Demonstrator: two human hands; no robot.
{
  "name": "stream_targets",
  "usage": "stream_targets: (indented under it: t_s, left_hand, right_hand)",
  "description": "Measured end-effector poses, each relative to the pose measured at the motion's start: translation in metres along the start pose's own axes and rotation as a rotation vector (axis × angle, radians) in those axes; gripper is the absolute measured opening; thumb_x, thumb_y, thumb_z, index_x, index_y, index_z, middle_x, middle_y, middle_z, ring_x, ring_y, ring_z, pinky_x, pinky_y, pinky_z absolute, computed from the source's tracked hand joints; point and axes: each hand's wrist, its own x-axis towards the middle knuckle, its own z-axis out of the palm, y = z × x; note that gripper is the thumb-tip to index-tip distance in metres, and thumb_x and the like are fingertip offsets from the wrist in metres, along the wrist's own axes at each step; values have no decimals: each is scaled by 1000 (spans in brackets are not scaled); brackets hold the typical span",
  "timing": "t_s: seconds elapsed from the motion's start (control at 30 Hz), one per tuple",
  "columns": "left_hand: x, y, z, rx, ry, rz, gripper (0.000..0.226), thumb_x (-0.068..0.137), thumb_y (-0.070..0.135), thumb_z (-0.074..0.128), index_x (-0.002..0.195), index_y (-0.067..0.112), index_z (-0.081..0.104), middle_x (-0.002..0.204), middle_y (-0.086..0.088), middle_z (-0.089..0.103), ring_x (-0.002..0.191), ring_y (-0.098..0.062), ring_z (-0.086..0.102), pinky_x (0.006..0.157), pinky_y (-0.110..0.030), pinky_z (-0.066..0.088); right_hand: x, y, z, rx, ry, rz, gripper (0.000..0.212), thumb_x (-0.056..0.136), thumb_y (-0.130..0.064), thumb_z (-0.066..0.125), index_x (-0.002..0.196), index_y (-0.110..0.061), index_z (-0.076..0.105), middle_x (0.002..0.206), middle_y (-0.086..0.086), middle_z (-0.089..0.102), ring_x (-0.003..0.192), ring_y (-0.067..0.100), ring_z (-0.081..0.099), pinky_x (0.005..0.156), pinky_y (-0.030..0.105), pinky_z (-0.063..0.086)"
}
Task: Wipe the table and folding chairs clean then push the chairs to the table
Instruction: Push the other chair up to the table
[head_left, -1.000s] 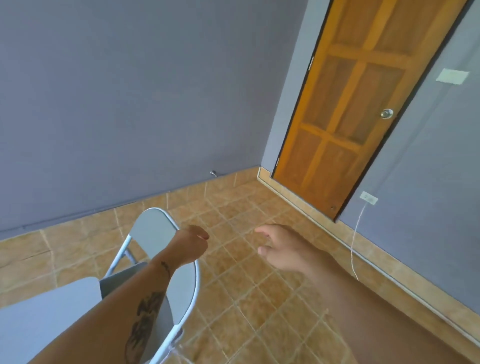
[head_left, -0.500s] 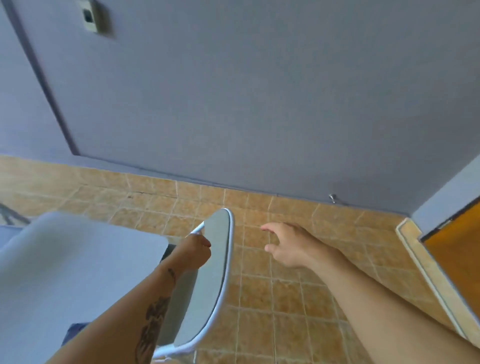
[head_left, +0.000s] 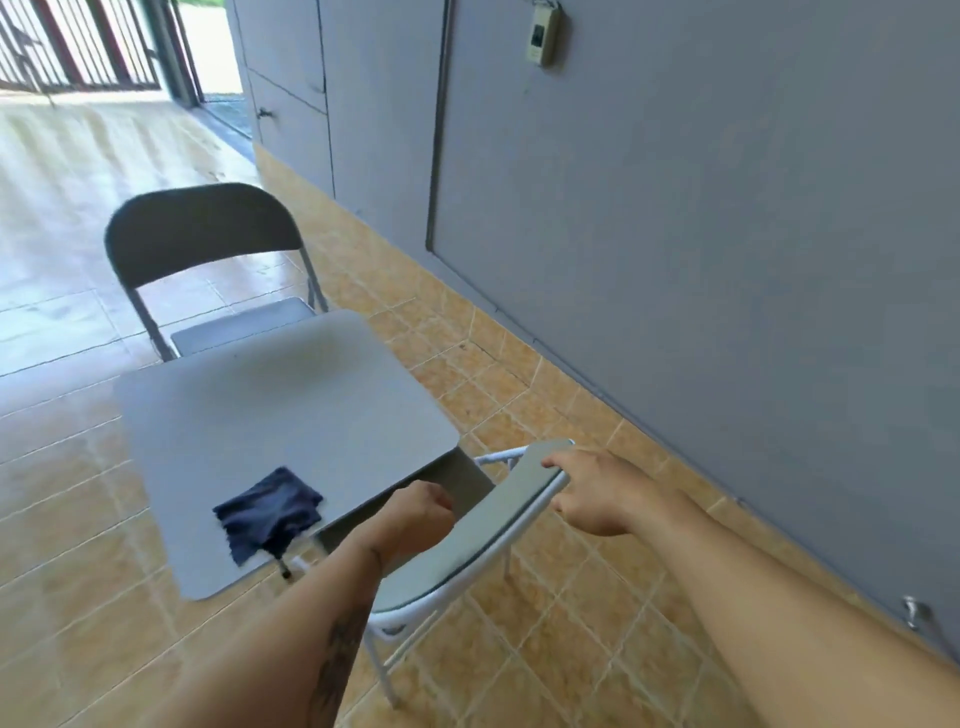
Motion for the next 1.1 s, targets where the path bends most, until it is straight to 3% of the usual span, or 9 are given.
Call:
stream_targets:
  t_s: [0.07,0.17,0.27,0.37,0.5,0.57,0.67,0.8,1.1]
  left_hand:
    - [8,2,8,-35,-9,-8,25,80,18,55,100,21,71,99,3,68,87,-10,61,70,-22,46]
    - [14,5,27,-93,-36,-35,32,85,20,57,116,18,66,110,3,65,94,-9,60,80,-22,46]
    - [9,1,36,-115,-63,-106,50,84,33,62,131,18,60,126,2,62,110,-15,59,99,-31,49]
    - [4,3,41,-101,-72,-174,67,75,46,71,137,26,55,133,3,59,116,-18,58,107,-38,46]
    - [-2,13,56,22,43,-247,59,83,25,68,139,29,52,134,1,58,110,-17,57,91,-28,48]
    - [-12,14,69,71,145,-311,56,86,14,59,139,30,52,133,0,59,110,-19,57,88,-28,49]
    - [-24,17,90,20,291,-423,58,89,4,51,140,31,51,139,-3,52,120,-23,52,95,-31,48]
    - [-14,22,112,0,422,-472,65,89,-2,49,145,30,48,151,-2,43,142,-25,37,109,-32,40]
    - [14,22,141,256,424,-574,58,87,1,57,134,34,49,128,3,56,115,-22,53,94,-37,50]
  right_hand:
    - [19,5,2,-41,-38,-26,56,89,-24,53,143,-32,40,142,2,48,109,24,55,81,34,51]
    - [41,19,16,-107,-99,-49,58,89,-25,52,145,-32,38,145,3,46,117,26,53,90,37,51]
    - [58,26,29,-151,-175,-104,59,88,-27,52,145,-33,38,144,3,47,115,26,54,90,40,52]
    - [74,35,33,-157,-214,-156,58,88,-27,53,144,-33,39,141,2,49,108,25,56,86,37,52]
    - [99,55,32,-226,-216,-267,47,82,-20,51,127,-30,52,131,4,54,112,28,52,91,43,51]
    - [108,63,43,-264,-241,-343,53,81,-20,49,132,-35,46,137,4,46,124,30,43,99,48,45]
    - [128,72,56,-314,-247,-451,57,87,-32,48,140,-44,32,144,5,37,135,37,27,107,56,33]
    - [158,88,59,-266,-204,-507,51,93,-44,47,142,-47,31,147,7,34,136,43,20,109,58,29]
    - [189,113,67,-267,-222,-672,43,94,-42,50,135,-49,40,132,1,49,125,36,30,103,50,33]
